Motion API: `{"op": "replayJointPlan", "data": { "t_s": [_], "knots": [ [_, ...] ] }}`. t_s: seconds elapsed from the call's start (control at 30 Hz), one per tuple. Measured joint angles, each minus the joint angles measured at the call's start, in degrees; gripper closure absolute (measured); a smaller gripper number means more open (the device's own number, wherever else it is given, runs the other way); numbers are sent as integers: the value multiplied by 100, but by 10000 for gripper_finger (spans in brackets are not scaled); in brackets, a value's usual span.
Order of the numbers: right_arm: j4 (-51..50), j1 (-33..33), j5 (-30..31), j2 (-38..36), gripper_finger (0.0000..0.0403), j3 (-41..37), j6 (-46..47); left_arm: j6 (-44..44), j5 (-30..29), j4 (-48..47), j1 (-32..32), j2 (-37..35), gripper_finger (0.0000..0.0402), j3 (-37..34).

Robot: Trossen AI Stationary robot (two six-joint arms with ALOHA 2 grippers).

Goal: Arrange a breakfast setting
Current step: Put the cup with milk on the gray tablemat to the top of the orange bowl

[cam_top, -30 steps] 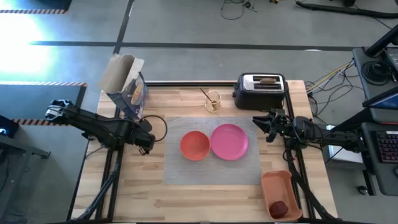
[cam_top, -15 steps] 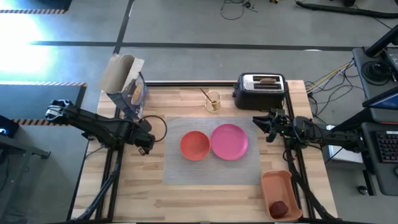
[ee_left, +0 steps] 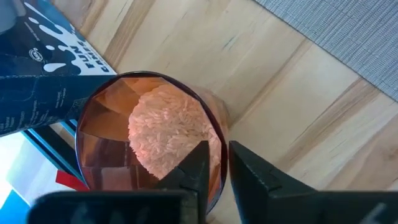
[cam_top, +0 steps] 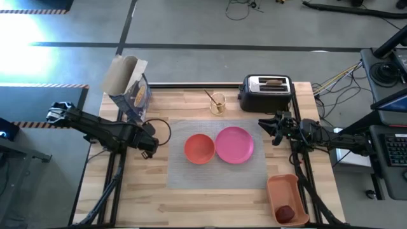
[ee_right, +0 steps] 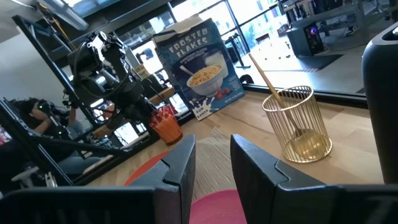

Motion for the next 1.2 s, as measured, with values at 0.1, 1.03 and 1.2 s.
{"op": "replayJointPlan", "data": {
  "t_s": [0.1,1.03,1.2],
  "knots": [
    [0,0,-2,-2,312,0,1,-12,-17,47,-2,0,394,0],
    [0,0,-2,-2,312,0,-1,2662,-608,547,650,1130,401,1816],
    [0,0,0,-1,312,0,1,4259,-608,989,953,1815,401,2362]
  ]
}}
